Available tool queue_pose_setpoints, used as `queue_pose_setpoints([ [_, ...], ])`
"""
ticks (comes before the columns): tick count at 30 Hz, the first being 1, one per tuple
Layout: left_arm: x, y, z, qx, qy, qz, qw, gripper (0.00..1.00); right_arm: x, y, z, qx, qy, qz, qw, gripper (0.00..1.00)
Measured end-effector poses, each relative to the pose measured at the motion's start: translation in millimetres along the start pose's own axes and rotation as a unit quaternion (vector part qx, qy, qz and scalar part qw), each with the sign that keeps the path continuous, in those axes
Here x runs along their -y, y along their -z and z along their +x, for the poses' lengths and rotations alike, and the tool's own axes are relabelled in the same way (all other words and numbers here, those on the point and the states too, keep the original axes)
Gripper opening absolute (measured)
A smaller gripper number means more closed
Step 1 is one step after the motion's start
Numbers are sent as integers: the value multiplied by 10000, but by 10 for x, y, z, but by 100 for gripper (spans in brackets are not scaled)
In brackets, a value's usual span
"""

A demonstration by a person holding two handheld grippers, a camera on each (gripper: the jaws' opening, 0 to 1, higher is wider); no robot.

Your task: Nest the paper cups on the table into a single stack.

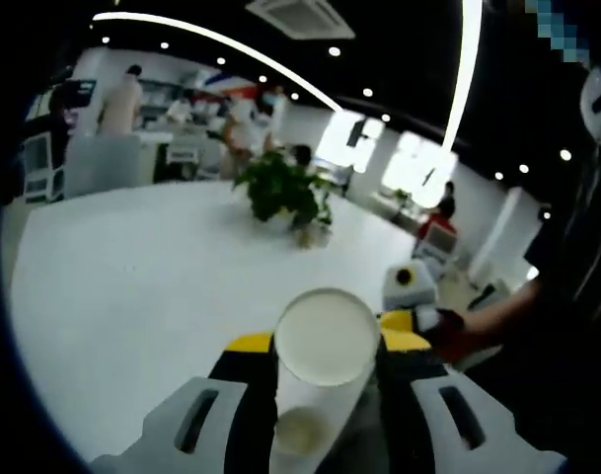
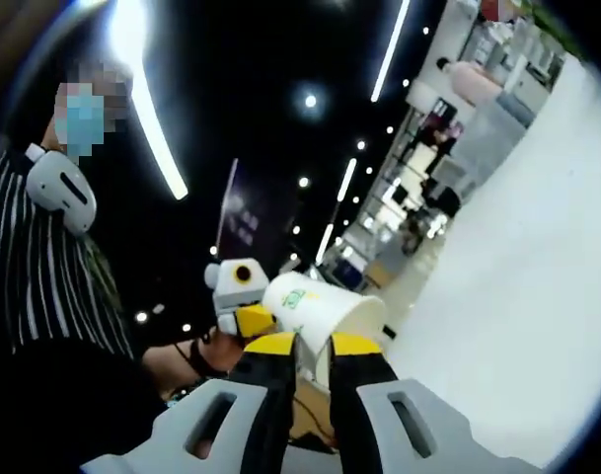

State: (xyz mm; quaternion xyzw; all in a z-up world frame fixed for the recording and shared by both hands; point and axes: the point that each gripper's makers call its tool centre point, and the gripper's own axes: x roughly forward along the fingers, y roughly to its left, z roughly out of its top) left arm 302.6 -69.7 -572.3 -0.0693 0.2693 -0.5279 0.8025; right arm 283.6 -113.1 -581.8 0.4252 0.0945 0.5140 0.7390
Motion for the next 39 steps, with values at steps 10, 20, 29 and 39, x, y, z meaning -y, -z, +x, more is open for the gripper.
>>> queue_pose_setpoints([
  [10, 94, -29, 3, 129, 228, 144, 9996, 38, -143, -145, -15, 148, -471, 153, 9987, 2],
  [20, 148, -5, 16, 209, 235, 537, 9981, 43, -370, -169, -7, -12, -885, -5, 9961, 0],
  [29, 117, 143, 22, 100, 126, 965, 9952, 42, -310, -102, -18, -348, -688, 208, 9968, 0],
  [39, 42, 227, 9, 92, -161, 1261, 9918, 54, -264, -46, 40, -964, -469, 28, 9942, 0],
])
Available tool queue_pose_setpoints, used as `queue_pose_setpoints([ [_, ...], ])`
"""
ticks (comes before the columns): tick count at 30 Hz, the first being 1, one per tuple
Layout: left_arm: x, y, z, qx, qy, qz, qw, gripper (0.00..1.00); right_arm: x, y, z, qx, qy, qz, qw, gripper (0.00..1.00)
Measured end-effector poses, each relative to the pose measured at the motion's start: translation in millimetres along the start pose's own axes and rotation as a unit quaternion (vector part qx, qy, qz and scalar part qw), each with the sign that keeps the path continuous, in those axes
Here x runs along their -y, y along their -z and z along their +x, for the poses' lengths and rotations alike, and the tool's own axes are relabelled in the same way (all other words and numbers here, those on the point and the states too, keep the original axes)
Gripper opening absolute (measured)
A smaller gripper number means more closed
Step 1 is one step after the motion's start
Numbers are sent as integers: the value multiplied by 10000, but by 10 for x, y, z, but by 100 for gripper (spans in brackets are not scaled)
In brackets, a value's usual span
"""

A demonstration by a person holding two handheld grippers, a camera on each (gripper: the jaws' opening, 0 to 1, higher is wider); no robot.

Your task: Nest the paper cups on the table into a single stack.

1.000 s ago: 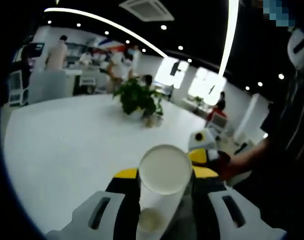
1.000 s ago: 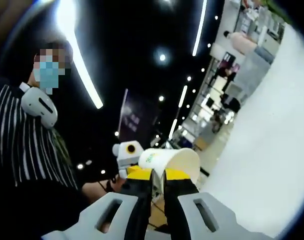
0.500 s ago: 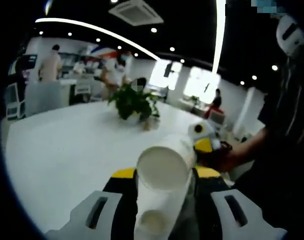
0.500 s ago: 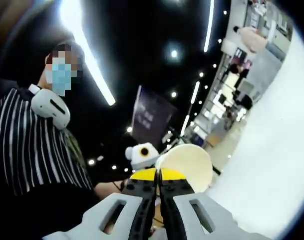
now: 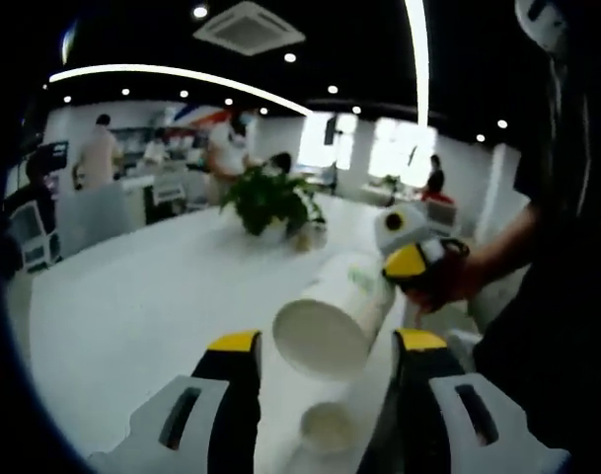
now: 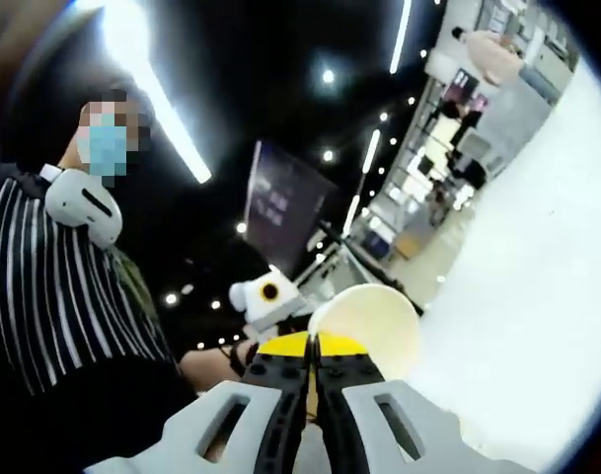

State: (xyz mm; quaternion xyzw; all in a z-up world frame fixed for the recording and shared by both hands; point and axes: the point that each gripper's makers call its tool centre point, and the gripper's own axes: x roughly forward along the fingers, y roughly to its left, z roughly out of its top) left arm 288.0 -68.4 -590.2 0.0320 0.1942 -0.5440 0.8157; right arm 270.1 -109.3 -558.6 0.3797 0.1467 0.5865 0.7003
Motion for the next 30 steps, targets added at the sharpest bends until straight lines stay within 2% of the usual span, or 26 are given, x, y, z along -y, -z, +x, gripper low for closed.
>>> queue_pose_setpoints([
  [7, -73, 16, -44, 104, -176, 163, 9997, 59, 16, 8, 92, -300, 99, -158, 9994, 0],
  [10, -103, 88, -52, -20, -268, 168, 9995, 66, 49, 17, 134, -479, 203, -328, 9981, 0],
  [13, -139, 141, -77, -115, -425, 365, 9984, 74, 103, 14, 146, -695, 365, -473, 9958, 0],
  [17, -181, 207, -111, -182, -495, 327, 9981, 77, 121, -36, 136, -792, 458, -666, 9936, 0],
  [21, -251, 223, -136, -129, -683, 331, 9970, 90, 158, -88, 101, -855, 587, -834, 9911, 0],
  [27, -339, 258, -166, -150, -827, 338, 9959, 99, 197, -162, 75, -820, 695, -896, 9902, 0],
  [29, -341, 244, -173, -71, -806, 293, 9963, 99, 214, -189, 62, -817, 725, -931, 9896, 0],
  [30, -356, 170, -181, 102, -861, 321, 9957, 99, 219, -197, 60, -820, 737, -940, 9894, 0],
])
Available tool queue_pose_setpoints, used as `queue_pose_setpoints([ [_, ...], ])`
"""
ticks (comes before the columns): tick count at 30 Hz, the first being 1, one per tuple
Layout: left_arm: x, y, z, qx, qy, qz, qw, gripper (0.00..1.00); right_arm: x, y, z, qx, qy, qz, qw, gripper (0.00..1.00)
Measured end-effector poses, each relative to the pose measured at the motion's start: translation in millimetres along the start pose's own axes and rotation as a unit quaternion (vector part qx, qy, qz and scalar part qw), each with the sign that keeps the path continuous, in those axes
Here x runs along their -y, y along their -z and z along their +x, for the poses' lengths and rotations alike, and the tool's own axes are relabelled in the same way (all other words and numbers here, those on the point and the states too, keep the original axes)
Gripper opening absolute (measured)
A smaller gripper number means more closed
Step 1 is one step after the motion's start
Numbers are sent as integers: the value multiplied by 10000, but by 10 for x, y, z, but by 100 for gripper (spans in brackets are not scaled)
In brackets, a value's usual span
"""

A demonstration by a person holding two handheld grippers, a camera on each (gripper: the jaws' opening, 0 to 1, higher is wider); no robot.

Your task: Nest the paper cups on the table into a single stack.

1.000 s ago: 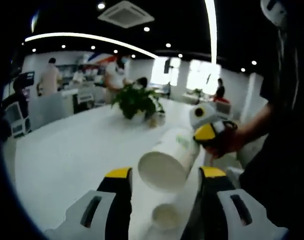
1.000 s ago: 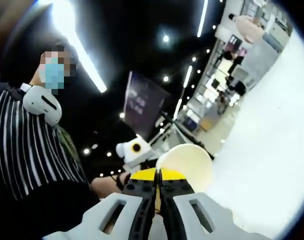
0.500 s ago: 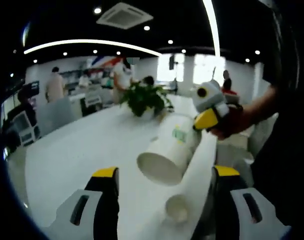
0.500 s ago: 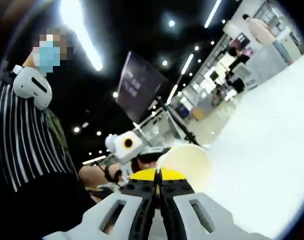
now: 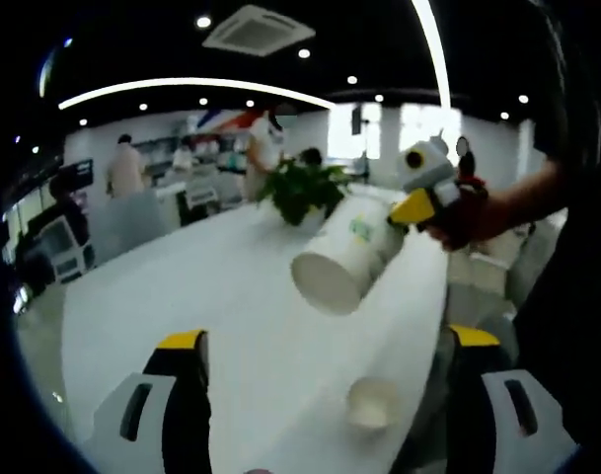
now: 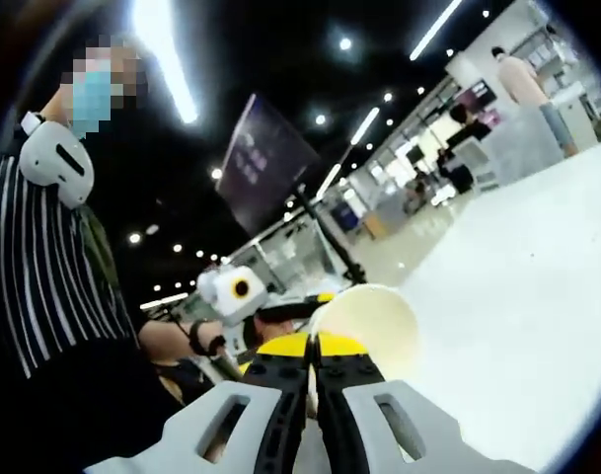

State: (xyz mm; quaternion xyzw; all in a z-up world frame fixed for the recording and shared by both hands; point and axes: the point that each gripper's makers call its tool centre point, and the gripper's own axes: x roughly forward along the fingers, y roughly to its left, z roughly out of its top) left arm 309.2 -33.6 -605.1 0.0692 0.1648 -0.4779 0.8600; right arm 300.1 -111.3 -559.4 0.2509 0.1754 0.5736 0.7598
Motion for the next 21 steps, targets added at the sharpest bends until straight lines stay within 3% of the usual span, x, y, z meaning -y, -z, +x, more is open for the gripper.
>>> queue_pose_setpoints([
  [1, -3, -30, -5, 84, -19, 21, 10000, 99, 6, -3, -4, -14, 13, -1, 10000, 0],
  [8, -13, 82, 17, -148, 22, 27, 9999, 99, 62, -87, -44, -179, 200, -294, 9992, 0],
  [11, -27, 81, -11, -32, 23, 29, 10000, 99, 94, -149, -53, -455, 283, -354, 9979, 0],
  [16, -85, 268, -71, -330, -48, 136, 9994, 99, 96, -282, -43, -975, 328, -1240, 9869, 0],
  [20, -117, 390, -140, -387, -39, 122, 9992, 99, 52, -426, 14, -1171, 275, -1343, 9836, 0],
  [21, -121, 409, -153, -413, -46, 126, 9991, 99, 69, -446, 12, -1321, 334, -1559, 9783, 0],
])
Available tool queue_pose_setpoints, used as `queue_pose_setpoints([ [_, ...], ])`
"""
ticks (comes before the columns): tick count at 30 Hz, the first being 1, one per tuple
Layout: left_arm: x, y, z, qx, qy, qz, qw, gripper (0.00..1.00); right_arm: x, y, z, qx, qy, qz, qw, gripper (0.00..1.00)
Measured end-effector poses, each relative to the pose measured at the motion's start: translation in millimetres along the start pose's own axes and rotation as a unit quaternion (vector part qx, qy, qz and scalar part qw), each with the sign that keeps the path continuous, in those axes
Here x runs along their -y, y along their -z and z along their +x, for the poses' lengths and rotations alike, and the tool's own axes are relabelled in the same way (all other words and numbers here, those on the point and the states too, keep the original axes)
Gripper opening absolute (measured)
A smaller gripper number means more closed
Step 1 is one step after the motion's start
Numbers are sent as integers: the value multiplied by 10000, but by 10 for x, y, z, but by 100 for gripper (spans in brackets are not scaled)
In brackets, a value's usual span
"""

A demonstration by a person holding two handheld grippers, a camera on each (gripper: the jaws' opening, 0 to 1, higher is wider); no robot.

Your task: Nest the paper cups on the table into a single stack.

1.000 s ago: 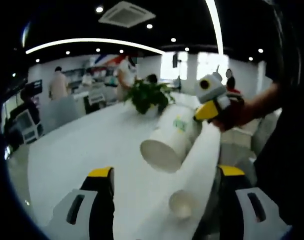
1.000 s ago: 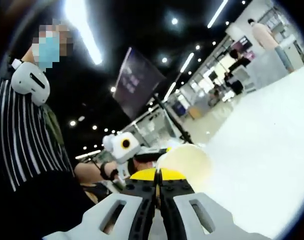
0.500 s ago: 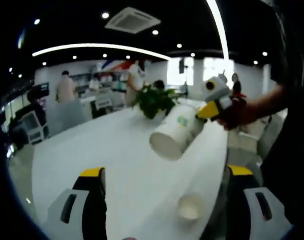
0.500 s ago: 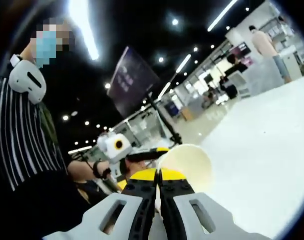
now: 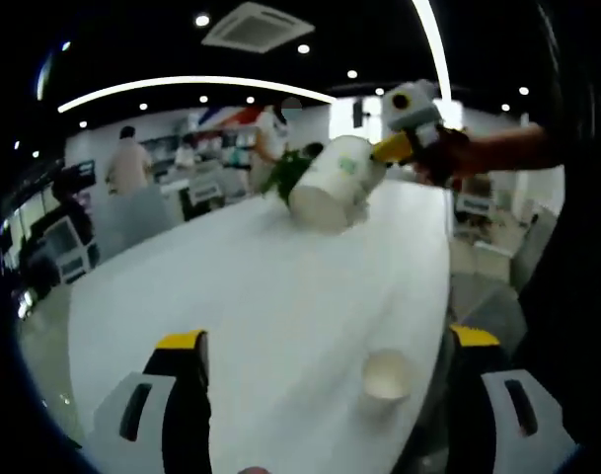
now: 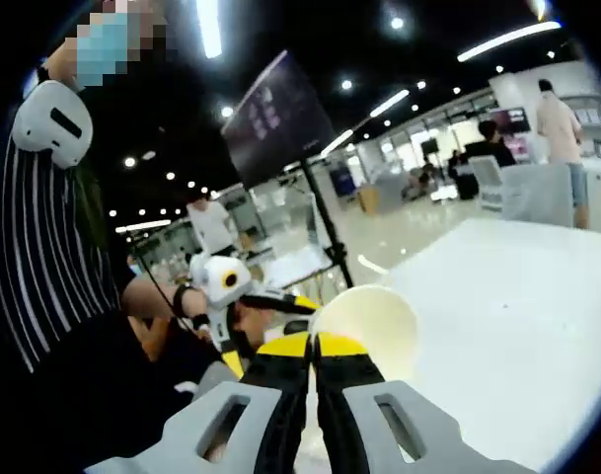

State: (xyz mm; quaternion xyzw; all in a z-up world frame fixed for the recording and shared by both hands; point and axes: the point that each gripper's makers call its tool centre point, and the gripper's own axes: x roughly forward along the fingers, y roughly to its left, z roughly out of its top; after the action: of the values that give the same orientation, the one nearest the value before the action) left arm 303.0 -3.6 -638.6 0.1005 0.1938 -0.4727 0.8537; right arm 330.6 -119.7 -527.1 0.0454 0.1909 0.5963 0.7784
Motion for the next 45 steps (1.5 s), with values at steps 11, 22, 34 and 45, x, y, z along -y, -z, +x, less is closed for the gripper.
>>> queue_pose_setpoints([
  [11, -65, 259, -84, -189, -52, -12, 9998, 99, -384, -155, 64, -1636, -446, -1960, 9658, 0],
  [22, -70, 247, -114, -105, -141, -125, 9998, 98, -549, -310, 27, -2332, -650, -2424, 9395, 0],
  [34, -10, 309, -124, -195, -31, -12, 9998, 97, -884, -630, -56, -2696, -982, -3204, 9028, 0],
  [45, 19, 311, -107, -264, 0, -78, 9996, 96, -976, -318, -18, -3251, -1234, -3798, 8572, 0],
])
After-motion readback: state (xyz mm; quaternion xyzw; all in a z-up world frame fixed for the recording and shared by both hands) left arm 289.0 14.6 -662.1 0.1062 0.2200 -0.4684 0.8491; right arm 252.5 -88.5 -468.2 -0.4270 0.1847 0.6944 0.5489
